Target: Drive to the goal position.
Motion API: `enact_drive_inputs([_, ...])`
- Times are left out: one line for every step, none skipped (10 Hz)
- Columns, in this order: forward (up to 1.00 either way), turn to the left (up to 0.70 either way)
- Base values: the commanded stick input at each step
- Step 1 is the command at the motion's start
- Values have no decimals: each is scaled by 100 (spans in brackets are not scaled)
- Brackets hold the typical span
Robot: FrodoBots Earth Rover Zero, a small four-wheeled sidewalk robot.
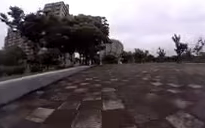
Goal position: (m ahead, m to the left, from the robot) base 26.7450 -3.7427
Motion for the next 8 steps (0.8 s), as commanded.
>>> enact_drive_inputs([100,0])
enact_drive_inputs([100,0])
enact_drive_inputs([100,0])
enact_drive_inputs([100,0])
enact_drive_inputs([100,0])
enact_drive_inputs([100,0])
enact_drive_inputs([100,0])
enact_drive_inputs([100,0])
